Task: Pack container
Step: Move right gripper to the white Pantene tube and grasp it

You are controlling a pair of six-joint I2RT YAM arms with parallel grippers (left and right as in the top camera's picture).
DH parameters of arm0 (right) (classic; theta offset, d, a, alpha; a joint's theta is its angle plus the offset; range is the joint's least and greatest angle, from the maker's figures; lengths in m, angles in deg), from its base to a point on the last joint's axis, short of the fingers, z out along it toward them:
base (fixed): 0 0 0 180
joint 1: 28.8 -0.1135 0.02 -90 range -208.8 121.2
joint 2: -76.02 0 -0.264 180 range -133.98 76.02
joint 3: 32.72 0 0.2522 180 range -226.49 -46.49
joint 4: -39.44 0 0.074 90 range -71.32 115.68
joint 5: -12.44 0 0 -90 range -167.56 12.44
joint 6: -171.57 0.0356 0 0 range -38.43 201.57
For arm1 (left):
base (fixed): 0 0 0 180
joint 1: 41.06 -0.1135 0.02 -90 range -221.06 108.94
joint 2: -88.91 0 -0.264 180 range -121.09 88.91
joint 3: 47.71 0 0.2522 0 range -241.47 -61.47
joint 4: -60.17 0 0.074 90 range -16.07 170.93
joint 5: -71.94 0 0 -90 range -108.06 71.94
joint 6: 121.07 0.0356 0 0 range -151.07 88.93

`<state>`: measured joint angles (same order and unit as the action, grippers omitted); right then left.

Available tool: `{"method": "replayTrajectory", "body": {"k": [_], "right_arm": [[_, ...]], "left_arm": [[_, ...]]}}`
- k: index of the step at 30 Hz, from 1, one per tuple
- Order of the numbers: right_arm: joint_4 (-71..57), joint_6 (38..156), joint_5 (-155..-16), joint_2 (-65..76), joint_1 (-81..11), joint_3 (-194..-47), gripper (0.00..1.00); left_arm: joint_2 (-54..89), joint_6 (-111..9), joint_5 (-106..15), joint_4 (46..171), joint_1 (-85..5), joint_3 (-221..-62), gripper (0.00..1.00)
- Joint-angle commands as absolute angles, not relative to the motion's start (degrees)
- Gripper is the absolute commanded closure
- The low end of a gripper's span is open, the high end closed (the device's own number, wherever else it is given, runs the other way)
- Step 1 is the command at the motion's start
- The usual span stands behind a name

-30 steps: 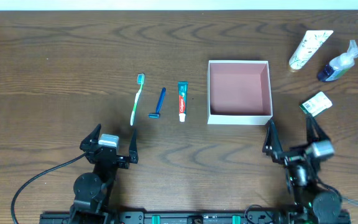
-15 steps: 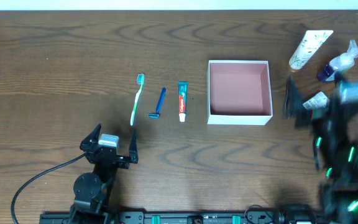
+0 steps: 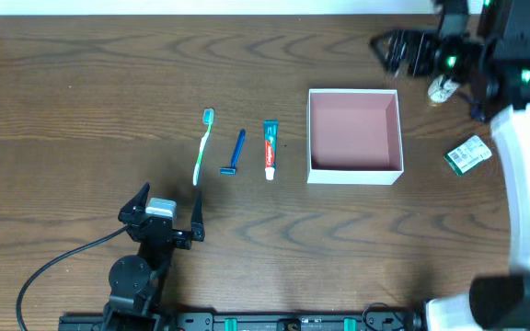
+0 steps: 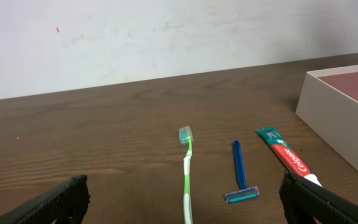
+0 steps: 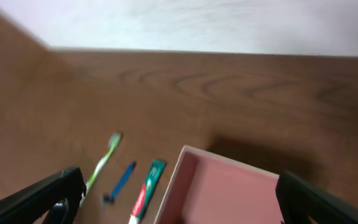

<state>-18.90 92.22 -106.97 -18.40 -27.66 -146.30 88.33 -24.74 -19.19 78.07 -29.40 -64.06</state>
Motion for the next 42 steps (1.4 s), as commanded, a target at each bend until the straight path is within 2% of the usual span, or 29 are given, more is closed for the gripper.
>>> {"method": "replayTrajectory", "body": {"k": [1,4,6,9,11,13,17,20,33,42], "right_arm": [[-22.1,104.5,-100.2,-21.3,-23.7,-157.4,0.01],[-28.1,113.3,-88.7,-25.5,-21.8,-167.2,0.01],[-27.6,117.8,-89.5,-26.4,-21.4,-169.7,0.01],[-27.5,119.7,-99.8,-26.2,-21.5,-169.8,0.01],[-27.7,116.4,-98.0,-26.3,-21.3,-169.8,0.01],[-28.0,118.4,-93.3,-27.0,-21.4,-169.6,0.01],[-34.9,138.0,-82.8,-29.8,-21.1,-169.6,0.01],[-35.9,145.9,-82.5,-32.4,-20.0,-169.6,0.01],[-35.2,154.8,-89.4,-40.8,-16.0,-169.7,0.01],[-36.5,156.8,-83.7,-41.8,-15.9,-169.6,0.01]], "left_arm": [[88.7,-23.8,-19.1,78.9,-29.7,-62.2,0.02],[88.7,-23.8,-19.1,78.9,-29.7,-62.2,0.02],[88.7,-23.8,-19.1,79.0,-29.7,-62.2,0.02],[88.7,-23.8,-19.1,78.9,-29.7,-62.2,0.02],[88.7,-23.8,-19.1,79.0,-29.7,-62.2,0.02],[88.7,-23.8,-19.1,79.0,-29.7,-62.2,0.02],[88.7,-23.8,-19.1,78.9,-29.7,-62.2,0.02],[88.7,-23.8,-19.1,78.9,-29.7,-62.2,0.02],[88.7,-23.8,-19.1,79.0,-29.7,-62.2,0.02],[88.7,-23.8,-19.1,78.9,-29.7,-62.2,0.02]]}}
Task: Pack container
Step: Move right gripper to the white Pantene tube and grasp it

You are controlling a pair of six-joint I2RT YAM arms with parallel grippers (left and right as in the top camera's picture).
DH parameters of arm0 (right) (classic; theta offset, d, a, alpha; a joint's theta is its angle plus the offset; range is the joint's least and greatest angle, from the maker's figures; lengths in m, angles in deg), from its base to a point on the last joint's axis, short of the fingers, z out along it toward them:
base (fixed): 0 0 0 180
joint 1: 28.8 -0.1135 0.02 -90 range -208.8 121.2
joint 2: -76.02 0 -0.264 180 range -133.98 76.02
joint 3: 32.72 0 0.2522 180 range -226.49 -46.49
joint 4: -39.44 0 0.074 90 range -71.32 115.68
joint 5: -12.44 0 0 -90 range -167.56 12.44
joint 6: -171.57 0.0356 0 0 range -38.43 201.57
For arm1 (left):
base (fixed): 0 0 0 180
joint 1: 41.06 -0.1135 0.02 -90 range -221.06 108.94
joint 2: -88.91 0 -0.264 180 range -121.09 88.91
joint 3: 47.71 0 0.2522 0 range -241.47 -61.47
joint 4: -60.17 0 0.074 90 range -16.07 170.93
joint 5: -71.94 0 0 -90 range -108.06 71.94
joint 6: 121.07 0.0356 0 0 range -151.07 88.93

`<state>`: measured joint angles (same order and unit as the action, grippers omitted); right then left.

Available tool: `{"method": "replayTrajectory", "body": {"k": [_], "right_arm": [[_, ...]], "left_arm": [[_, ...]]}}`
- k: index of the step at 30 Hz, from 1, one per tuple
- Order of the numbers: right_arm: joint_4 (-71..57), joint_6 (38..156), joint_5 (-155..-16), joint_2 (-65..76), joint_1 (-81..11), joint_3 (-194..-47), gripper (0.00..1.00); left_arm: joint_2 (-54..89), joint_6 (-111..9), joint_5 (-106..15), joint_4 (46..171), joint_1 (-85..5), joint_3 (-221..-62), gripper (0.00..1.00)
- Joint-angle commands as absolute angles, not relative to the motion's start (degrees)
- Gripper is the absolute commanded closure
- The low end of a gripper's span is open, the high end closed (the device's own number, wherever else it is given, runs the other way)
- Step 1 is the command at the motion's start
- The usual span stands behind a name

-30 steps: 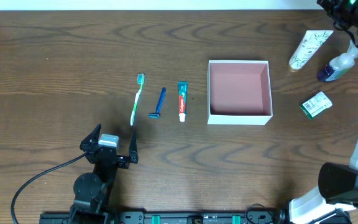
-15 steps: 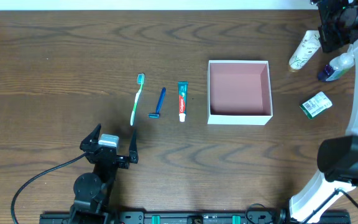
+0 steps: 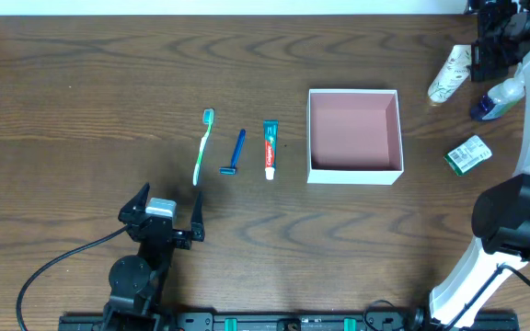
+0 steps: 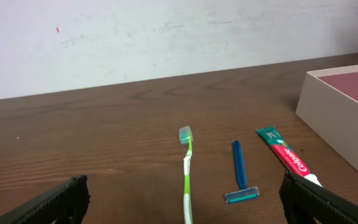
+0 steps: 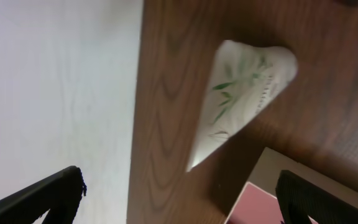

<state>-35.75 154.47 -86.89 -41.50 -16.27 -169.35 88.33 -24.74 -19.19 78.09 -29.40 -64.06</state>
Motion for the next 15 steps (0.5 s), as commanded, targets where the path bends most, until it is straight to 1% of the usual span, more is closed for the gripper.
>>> {"method": "replayTrajectory", "body": {"k": [1,15], "right_arm": [[-36.8,157.0,-82.8,-42.1,-15.9,-169.6,0.01],[-33.2,156.9,-78.9,-45.2,-15.8,-169.6,0.01]], "left_arm": [[88.7,-23.8,-19.1,78.9,-29.7,-62.2,0.02],[88.7,-23.8,-19.1,78.9,-29.7,-62.2,0.02]]}}
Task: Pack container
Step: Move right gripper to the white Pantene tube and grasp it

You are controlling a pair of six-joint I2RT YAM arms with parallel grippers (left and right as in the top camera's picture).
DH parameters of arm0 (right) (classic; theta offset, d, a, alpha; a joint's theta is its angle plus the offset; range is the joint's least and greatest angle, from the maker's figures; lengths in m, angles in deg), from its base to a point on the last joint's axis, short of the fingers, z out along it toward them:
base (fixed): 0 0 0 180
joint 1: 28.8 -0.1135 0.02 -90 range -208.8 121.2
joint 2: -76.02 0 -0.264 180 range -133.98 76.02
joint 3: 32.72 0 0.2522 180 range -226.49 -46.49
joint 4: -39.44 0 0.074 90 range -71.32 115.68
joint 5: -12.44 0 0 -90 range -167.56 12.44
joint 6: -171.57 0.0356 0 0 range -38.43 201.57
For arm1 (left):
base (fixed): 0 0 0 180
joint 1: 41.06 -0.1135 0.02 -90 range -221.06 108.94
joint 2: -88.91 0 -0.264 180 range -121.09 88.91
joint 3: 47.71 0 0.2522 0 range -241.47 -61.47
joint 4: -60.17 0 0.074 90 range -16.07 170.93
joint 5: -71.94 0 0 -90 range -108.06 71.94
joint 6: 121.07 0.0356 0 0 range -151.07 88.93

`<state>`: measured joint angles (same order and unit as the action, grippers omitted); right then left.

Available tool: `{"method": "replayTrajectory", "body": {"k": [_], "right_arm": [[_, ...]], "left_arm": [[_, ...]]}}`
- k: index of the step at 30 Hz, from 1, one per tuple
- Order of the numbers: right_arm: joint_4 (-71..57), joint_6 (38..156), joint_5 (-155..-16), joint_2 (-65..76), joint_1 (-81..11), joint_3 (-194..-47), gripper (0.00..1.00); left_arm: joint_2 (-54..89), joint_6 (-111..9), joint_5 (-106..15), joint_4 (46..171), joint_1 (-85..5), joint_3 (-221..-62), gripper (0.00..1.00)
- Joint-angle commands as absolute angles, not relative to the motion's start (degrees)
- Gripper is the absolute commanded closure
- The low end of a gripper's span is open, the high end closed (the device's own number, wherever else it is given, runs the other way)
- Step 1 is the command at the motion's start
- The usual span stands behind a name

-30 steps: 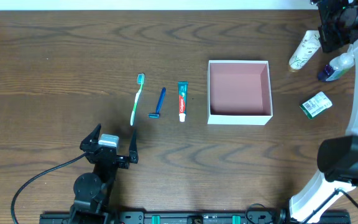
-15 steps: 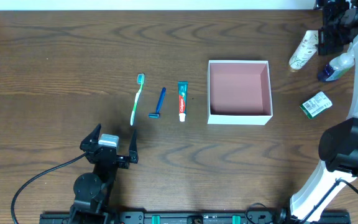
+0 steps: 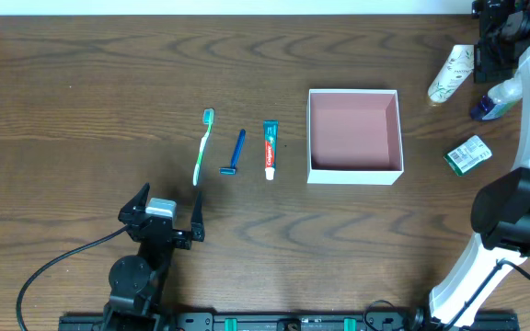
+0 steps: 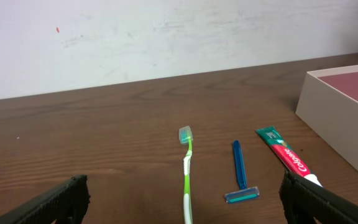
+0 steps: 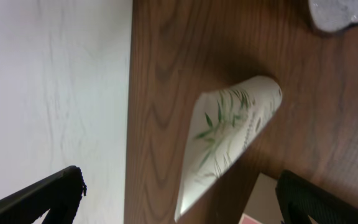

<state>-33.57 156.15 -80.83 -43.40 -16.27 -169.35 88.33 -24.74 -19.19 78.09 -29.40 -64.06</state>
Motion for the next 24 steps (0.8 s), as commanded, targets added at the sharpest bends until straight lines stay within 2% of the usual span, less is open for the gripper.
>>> {"method": "replayTrajectory", "body": {"k": [1,11,15,20,24], "right_arm": [[-33.2,156.9,-78.9,-45.6,-15.7,-169.6,0.01],[-33.0,156.9,-77.6,-48.4,-15.3,-169.6,0.01],[-33.3,156.5,-77.6,-48.8,-15.2,-169.6,0.16],[-33.5,156.5,-77.9,-48.8,-14.9,-169.6,0.43],[-33.9,156.5,-77.8,-48.8,-14.9,-169.6,0.50]], "left_arm": [[88.7,-23.8,-19.1,78.9,-29.7,-62.2,0.02],[88.7,-23.8,-19.1,78.9,-29.7,-62.2,0.02],[88.7,-23.8,-19.1,78.9,-29.7,-62.2,0.02],[88.7,-23.8,-19.1,79.0,-29.7,-62.2,0.02],[88.7,-23.8,-19.1,78.9,-29.7,-62.2,0.02]]}}
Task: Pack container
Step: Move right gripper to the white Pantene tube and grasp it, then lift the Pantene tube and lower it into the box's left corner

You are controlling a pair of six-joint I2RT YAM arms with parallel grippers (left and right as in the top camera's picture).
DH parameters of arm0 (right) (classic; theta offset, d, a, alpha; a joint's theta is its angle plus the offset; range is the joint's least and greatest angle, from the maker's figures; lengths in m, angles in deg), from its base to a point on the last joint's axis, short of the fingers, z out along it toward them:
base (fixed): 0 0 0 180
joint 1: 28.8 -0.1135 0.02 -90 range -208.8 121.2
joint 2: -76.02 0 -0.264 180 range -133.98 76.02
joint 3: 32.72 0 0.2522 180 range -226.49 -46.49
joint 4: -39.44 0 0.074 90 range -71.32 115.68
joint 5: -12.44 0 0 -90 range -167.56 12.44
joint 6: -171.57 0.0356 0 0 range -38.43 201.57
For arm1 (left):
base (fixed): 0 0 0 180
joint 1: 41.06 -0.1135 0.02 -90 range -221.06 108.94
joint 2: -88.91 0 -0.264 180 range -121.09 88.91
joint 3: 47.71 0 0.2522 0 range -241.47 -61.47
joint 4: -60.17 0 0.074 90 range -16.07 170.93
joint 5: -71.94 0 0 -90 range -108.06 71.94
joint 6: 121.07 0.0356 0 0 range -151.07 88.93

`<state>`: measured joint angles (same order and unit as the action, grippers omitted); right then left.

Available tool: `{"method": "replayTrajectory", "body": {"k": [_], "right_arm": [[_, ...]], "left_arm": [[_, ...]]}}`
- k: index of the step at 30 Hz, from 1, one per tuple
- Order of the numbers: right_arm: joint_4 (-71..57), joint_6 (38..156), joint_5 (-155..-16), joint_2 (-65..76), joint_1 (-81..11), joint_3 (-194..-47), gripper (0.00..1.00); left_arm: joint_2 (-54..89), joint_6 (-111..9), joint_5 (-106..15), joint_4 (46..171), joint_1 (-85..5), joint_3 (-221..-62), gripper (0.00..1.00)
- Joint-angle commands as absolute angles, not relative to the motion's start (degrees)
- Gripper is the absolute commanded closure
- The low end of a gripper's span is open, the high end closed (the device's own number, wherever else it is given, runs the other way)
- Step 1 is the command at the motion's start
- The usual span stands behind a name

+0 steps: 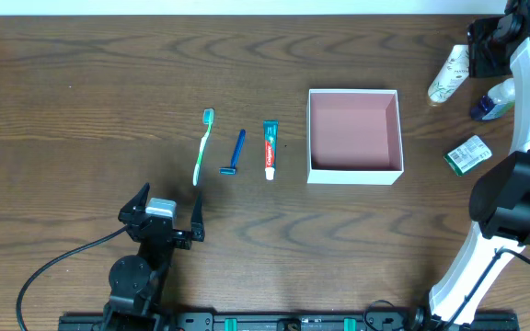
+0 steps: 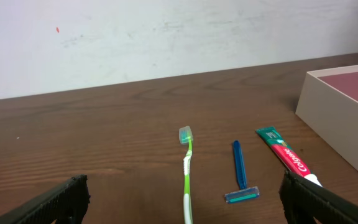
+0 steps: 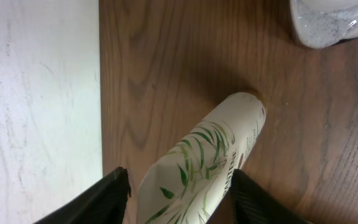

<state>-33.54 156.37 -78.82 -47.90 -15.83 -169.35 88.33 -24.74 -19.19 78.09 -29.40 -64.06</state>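
An open white box with a pink floor (image 1: 311, 136) sits right of centre. To its left lie a green toothbrush (image 1: 203, 147), a blue razor (image 1: 235, 152) and a red-green toothpaste tube (image 1: 270, 149). A white tube printed with green leaves (image 3: 197, 168) lies at the far right back (image 1: 449, 75). My right gripper (image 3: 179, 199) straddles it, fingers drawn in against its two sides, seen at the table's back edge (image 1: 475, 53). My left gripper (image 2: 184, 186) stands open near the front (image 1: 161, 213), nothing between its fingers, with the toothbrush (image 2: 187, 168), razor (image 2: 240, 174) and toothpaste (image 2: 288, 158) ahead.
A clear bottle with a blue cap (image 1: 486, 101) lies just right of the white tube, its end in the right wrist view (image 3: 331, 22). A green-and-white packet (image 1: 468, 154) rests right of the box. The table's back edge meets a white surface (image 3: 36, 93).
My right gripper's fingers, wide apart 0.8 s ago, now stand close in on the white leaf-printed tube. The wrist camera sits nearer and more squarely over it. The left arm is unchanged.
First my right gripper hovered open behind the box, looking down at the box and toiletries. Then it was at the back right corner over the white tube, open. It stayed there, turning over the tube, and now its fingers have come in on the tube. The left arm never moved.
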Motion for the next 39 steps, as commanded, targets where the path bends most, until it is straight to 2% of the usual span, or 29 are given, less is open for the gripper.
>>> {"method": "replayTrajectory", "body": {"k": [1,3,7,10,14,19,23,27,39], "right_arm": [[-34.0,156.5,-77.8,-48.8,-14.9,-169.6,0.52],[-34.2,156.5,-77.8,-48.8,-14.9,-169.6,0.56],[-34.8,156.5,-77.8,-48.8,-14.9,-169.4,0.55],[-36.1,157.2,-77.8,-49.2,-14.9,-169.3,0.62],[-37.4,157.8,-78.3,-50.2,-14.9,-169.3,0.64],[-38.2,157.8,-78.2,-50.7,-14.9,-169.3,0.76],[-38.7,157.8,-78.2,-50.7,-14.9,-169.3,0.82],[-39.8,157.8,-78.2,-50.7,-14.9,-169.3,0.98],[-38.9,151.7,-80.9,-48.4,-14.8,-169.5,0.99]], "left_arm": [[88.7,-23.8,-19.1,78.9,-29.7,-62.2,0.02],[88.7,-23.8,-19.1,78.9,-29.7,-62.2,0.02],[88.7,-23.8,-19.1,78.9,-29.7,-62.2,0.02],[88.7,-23.8,-19.1,78.9,-29.7,-62.2,0.02],[88.7,-23.8,-19.1,79.0,-29.7,-62.2,0.02],[88.7,-23.8,-19.1,78.9,-29.7,-62.2,0.02],[88.7,-23.8,-19.1,78.9,-29.7,-62.2,0.02],[88.7,-23.8,-19.1,78.9,-29.7,-62.2,0.02],[88.7,-23.8,-19.1,78.9,-29.7,-62.2,0.02]]}}
